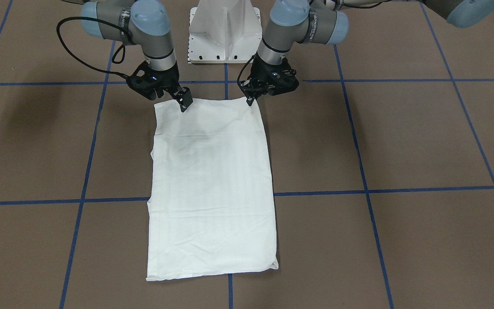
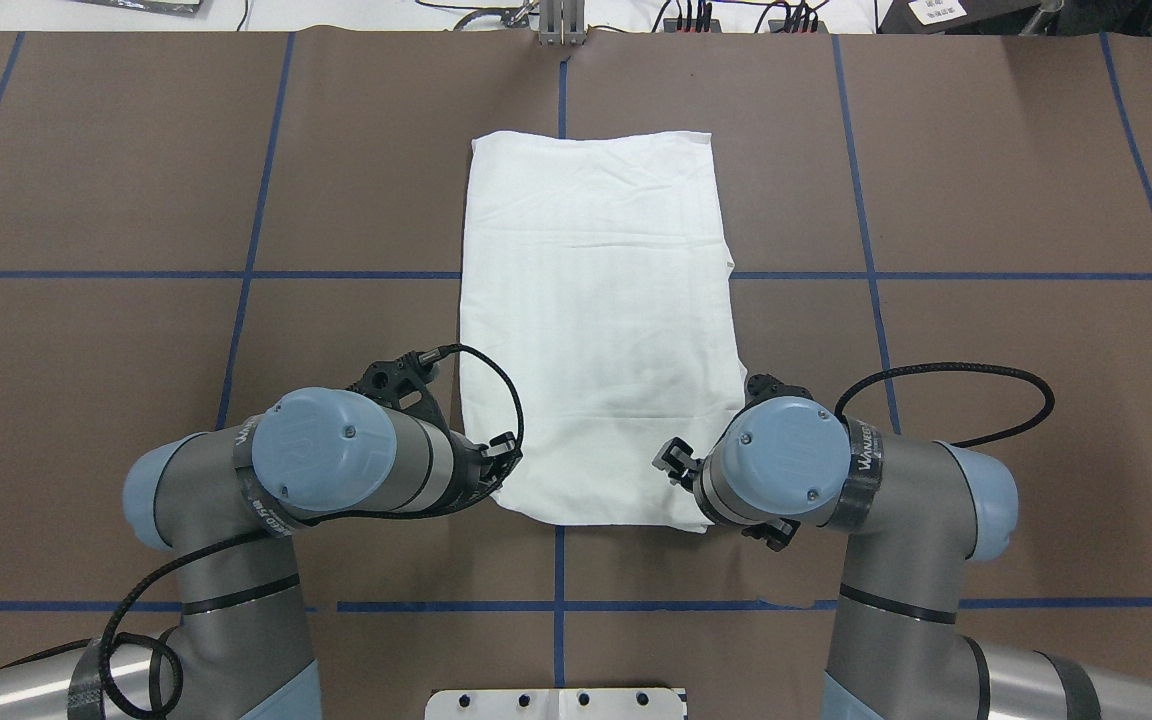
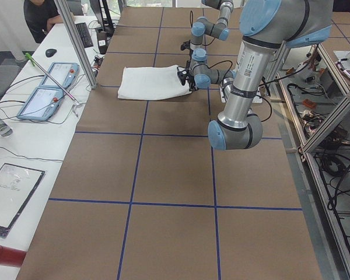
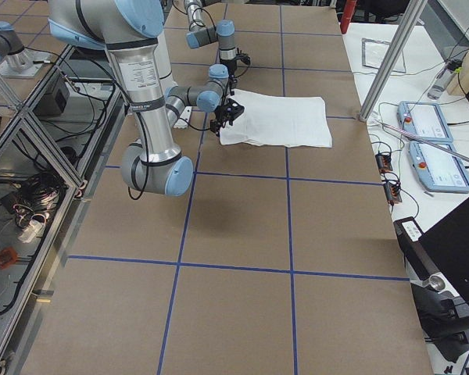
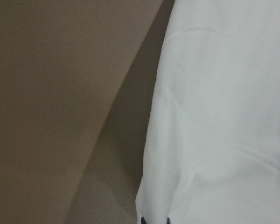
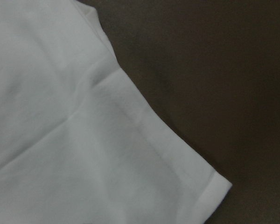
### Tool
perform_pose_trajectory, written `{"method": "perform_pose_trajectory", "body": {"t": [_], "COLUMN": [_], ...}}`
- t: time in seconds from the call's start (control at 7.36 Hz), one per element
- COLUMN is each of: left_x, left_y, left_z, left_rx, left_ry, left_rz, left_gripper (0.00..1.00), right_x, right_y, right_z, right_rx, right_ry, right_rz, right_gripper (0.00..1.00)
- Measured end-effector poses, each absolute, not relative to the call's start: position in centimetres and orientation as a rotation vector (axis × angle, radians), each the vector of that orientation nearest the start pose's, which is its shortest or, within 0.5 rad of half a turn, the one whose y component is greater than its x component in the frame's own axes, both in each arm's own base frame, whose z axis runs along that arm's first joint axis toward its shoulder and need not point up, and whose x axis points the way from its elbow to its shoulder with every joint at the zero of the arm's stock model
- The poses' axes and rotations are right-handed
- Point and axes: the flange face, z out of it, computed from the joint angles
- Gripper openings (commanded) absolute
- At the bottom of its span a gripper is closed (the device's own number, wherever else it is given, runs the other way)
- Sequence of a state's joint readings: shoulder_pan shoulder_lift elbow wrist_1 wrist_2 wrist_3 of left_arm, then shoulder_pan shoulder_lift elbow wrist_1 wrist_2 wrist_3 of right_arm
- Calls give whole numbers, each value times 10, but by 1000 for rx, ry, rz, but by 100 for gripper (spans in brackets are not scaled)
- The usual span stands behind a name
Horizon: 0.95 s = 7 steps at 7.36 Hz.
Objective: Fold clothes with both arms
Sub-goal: 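Grasp the near corners of the white shirt with both grippers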
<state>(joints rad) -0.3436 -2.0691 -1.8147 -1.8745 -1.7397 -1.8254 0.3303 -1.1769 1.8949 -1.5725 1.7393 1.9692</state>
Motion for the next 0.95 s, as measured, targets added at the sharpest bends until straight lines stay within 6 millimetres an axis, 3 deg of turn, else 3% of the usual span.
{"method": "perform_pose_trajectory", "body": {"t": [0.95], "left_x": [551], "left_y": [-321], "left_z": [235], "left_rx": [-108], "left_ry": [1056], "left_rz": [-454], "left_gripper": [0], "right_x": [-541], "right_y": [-293], "right_z": [312], "right_rx": [-197], "right_ry": [-688], "right_rz": [614], "right_gripper": [100]}}
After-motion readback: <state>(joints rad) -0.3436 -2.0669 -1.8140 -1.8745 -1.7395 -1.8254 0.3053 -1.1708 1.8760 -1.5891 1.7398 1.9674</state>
